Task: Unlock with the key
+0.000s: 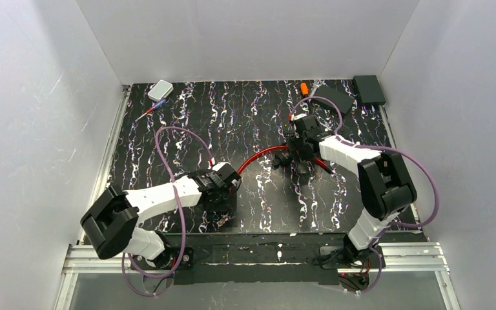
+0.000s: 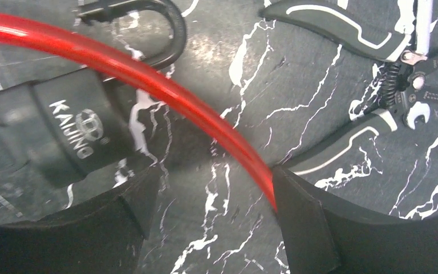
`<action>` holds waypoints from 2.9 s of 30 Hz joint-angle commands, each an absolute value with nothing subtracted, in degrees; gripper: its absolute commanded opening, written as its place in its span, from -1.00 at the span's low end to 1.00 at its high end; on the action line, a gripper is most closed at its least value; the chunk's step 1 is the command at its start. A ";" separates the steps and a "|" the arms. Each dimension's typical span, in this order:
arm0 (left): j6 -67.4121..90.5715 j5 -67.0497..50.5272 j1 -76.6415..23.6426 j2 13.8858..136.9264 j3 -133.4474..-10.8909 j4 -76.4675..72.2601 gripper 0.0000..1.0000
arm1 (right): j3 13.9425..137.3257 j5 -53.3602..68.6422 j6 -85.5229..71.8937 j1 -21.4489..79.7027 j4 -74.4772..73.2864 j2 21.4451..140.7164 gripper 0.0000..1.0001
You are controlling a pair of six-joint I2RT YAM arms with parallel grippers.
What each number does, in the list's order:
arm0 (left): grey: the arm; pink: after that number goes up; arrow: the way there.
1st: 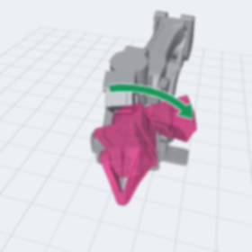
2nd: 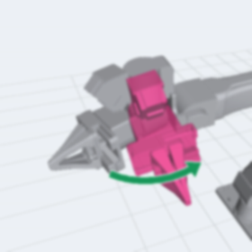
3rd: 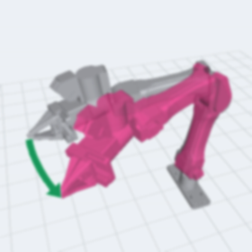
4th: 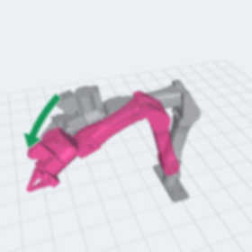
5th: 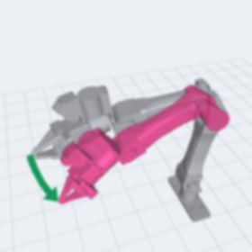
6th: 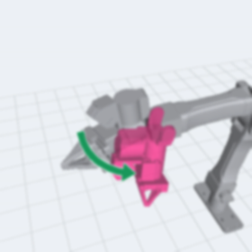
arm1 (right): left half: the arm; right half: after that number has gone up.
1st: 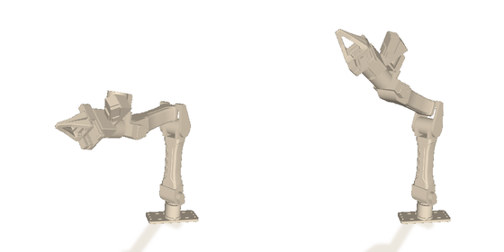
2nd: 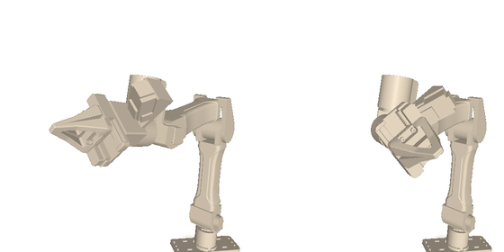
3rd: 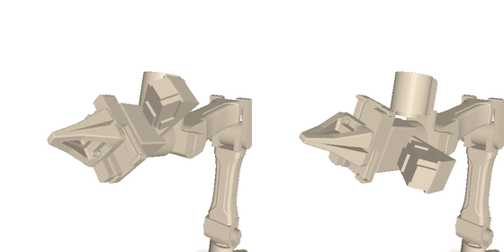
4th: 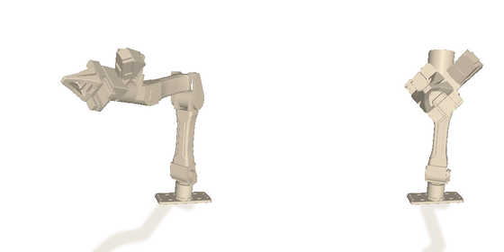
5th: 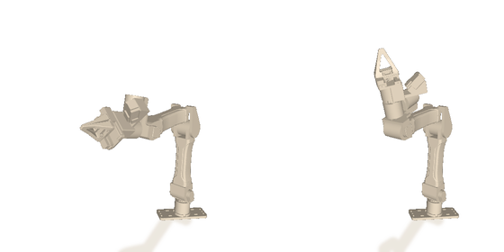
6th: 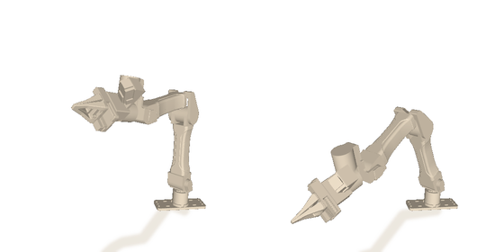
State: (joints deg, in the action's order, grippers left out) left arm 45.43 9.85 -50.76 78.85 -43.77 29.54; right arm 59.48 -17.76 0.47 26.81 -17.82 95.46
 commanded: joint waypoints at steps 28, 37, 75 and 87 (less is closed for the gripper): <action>41.41 24.83 -51.38 81.79 -51.10 38.21 -1.00 | 66.98 -2.48 -1.44 19.99 -22.94 97.25 -0.97; 38.67 29.39 -48.12 71.01 -51.01 44.94 -1.00 | 58.85 4.70 -8.93 22.22 -22.37 82.47 -0.97; 37.33 31.49 -27.52 74.75 -49.84 33.17 0.66 | 64.98 -2.83 -26.72 42.36 -10.26 97.98 0.56; 30.23 29.94 -27.51 65.98 -62.08 42.22 0.97 | 74.22 -4.31 -24.55 42.36 -16.64 86.14 0.91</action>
